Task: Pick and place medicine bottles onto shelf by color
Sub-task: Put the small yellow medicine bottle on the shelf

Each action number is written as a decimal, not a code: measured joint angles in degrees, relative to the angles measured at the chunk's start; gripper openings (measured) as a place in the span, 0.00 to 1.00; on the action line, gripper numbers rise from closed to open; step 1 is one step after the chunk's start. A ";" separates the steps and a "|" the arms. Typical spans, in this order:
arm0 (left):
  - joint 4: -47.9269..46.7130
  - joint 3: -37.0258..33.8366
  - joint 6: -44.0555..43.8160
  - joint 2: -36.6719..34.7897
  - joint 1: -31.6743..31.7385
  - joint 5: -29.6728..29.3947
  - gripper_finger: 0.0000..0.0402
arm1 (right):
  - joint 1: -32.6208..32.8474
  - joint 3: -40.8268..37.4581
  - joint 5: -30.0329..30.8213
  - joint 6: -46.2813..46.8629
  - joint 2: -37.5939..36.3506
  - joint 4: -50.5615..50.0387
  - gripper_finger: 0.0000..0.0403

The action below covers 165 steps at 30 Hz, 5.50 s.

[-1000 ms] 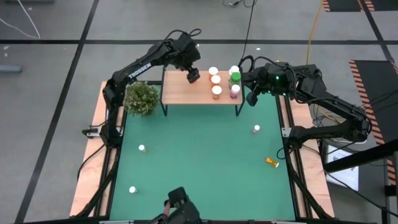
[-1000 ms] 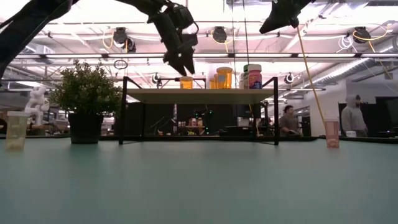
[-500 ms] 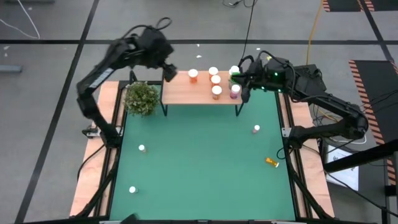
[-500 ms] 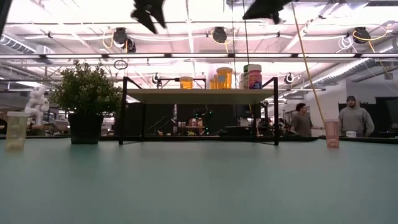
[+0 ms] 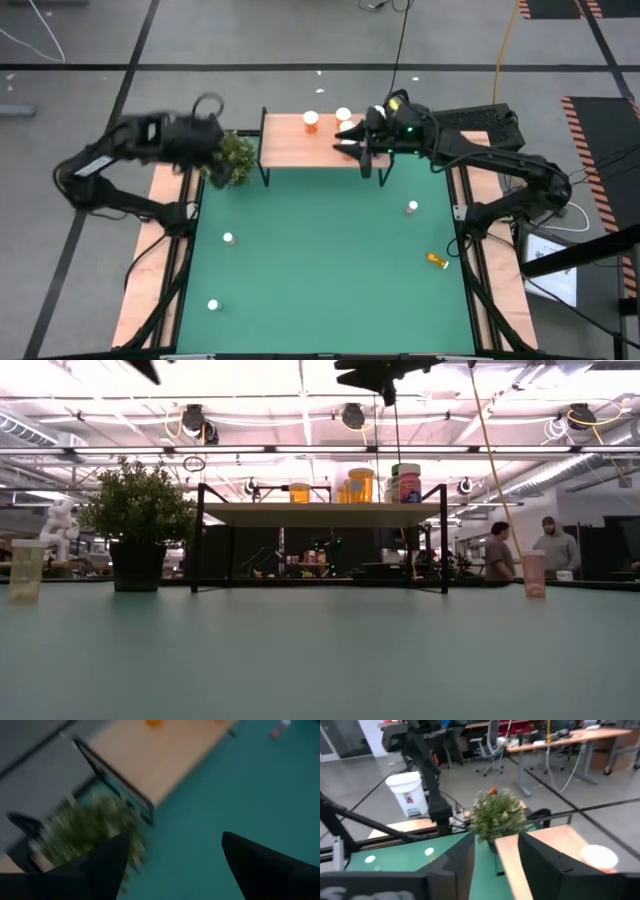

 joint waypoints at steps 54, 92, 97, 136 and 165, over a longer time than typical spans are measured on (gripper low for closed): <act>20.75 -55.90 -13.23 -7.26 -25.32 13.72 0.57 | 32.37 -31.08 34.63 43.56 -17.01 -5.31 0.40; 30.06 -63.56 -11.44 -7.70 -20.67 21.10 0.29 | 30.76 -31.04 34.16 39.18 -17.03 -2.91 0.40; 28.79 -60.08 -12.33 -7.69 -19.50 21.21 0.31 | 30.76 -31.04 33.70 38.41 -17.03 -2.94 0.40; 4.94 32.26 14.87 53.54 18.96 15.34 0.31 | 16.98 -31.01 20.78 26.49 -17.03 -3.82 0.40; 7.08 32.26 17.23 54.16 20.14 17.84 0.32 | 13.89 -31.01 20.84 26.22 -17.03 -3.38 0.40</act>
